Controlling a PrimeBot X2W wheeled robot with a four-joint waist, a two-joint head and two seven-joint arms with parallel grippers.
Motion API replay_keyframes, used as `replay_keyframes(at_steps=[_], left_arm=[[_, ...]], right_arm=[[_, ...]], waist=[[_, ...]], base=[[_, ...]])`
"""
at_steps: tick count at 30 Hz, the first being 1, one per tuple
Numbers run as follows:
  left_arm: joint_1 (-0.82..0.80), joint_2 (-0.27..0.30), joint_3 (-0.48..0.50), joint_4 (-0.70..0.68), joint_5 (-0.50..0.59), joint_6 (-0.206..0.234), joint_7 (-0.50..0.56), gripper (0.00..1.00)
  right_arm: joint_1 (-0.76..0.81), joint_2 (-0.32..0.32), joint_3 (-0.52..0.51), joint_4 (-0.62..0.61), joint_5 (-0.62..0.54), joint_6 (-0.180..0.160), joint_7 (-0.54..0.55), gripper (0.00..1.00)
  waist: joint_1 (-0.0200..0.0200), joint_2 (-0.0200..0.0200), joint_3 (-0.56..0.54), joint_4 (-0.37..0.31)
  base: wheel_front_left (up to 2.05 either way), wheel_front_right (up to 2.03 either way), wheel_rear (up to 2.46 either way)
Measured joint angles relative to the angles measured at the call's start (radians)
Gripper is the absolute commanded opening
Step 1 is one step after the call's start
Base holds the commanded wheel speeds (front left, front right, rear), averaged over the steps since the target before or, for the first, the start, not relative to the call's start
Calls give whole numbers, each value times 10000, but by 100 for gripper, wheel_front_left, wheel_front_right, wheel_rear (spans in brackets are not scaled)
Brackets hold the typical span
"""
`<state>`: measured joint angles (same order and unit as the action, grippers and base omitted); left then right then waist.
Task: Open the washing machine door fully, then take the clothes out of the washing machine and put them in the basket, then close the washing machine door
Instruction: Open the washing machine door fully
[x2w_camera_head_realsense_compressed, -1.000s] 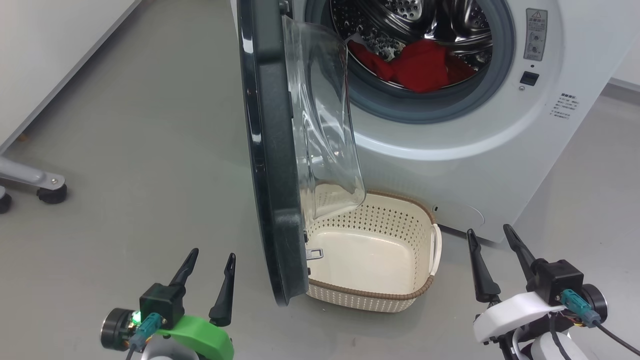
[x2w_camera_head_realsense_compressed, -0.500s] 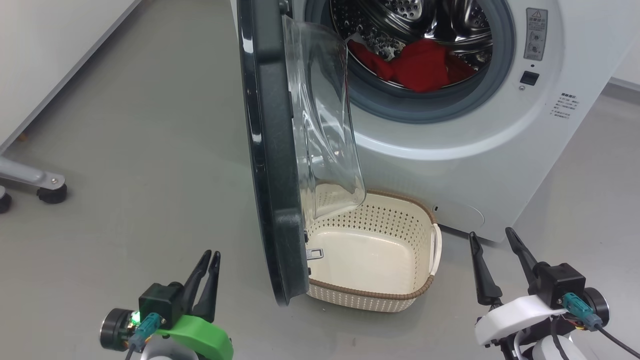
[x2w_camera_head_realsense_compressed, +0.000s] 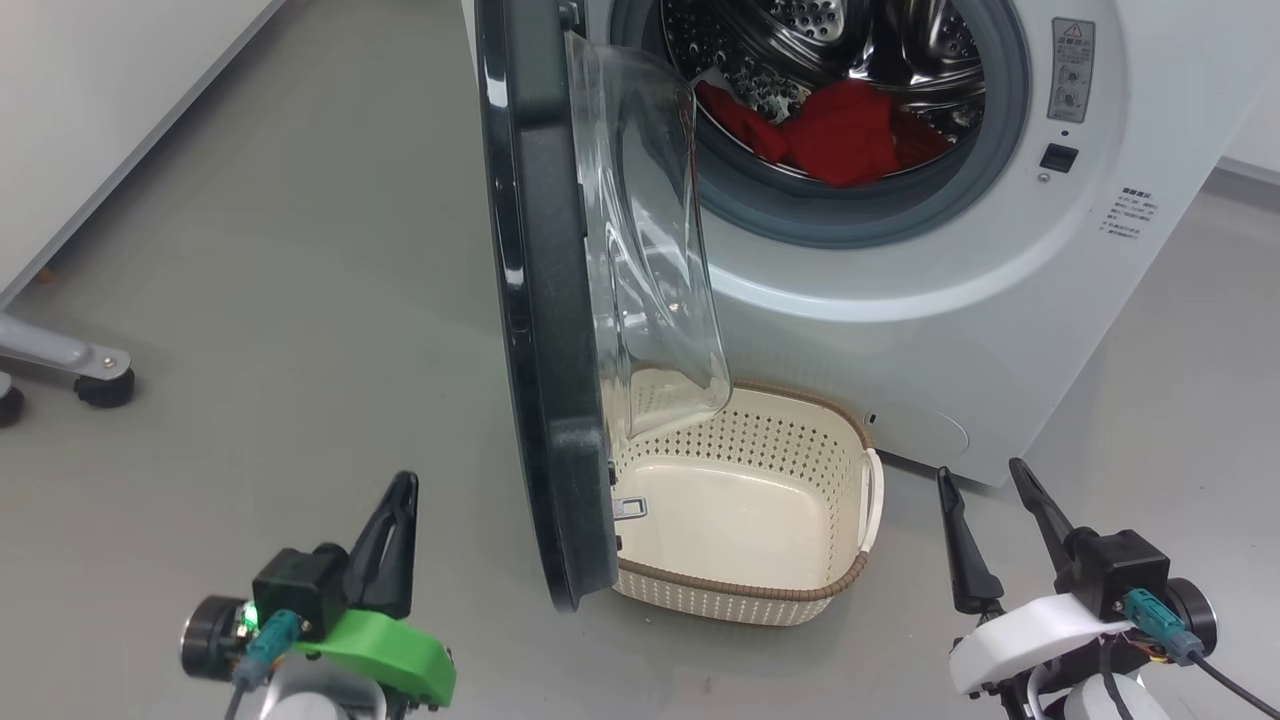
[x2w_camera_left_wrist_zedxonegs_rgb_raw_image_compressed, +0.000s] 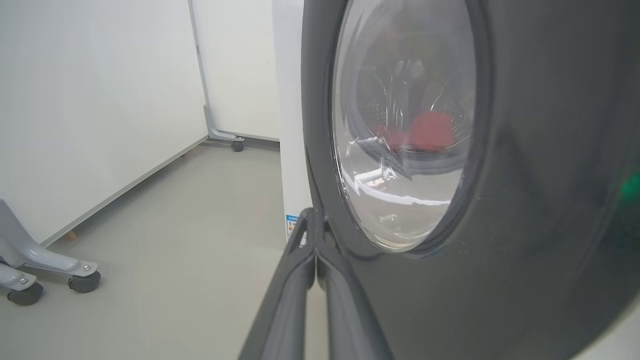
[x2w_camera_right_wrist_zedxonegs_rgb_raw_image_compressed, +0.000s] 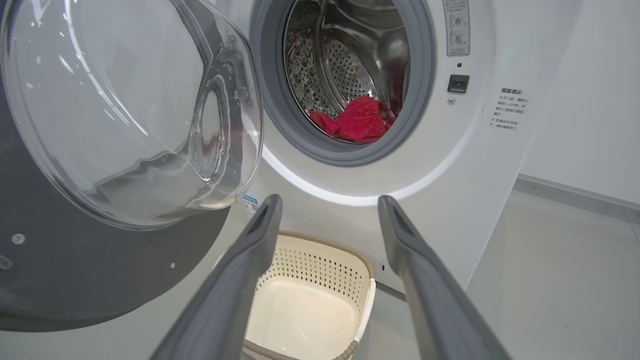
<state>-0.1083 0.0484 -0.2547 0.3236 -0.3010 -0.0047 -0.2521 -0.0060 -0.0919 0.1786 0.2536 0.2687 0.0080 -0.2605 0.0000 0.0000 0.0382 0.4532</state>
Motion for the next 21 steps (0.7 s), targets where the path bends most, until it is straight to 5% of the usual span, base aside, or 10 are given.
replay_keyframes(at_steps=[13,21], left_arm=[[-1094,222,640,-2968,412,4,-2,0],[-1497,376,196,-4669,959,-249,-59,0]], right_arm=[[36,155,-226,105,-178,232,2,100],[160,247,-307,169,-268,349,2,100]], waist=[[0,0,-115,7],[0,0,-250,-48]], base=[[0,0,0],[0,0,0]])
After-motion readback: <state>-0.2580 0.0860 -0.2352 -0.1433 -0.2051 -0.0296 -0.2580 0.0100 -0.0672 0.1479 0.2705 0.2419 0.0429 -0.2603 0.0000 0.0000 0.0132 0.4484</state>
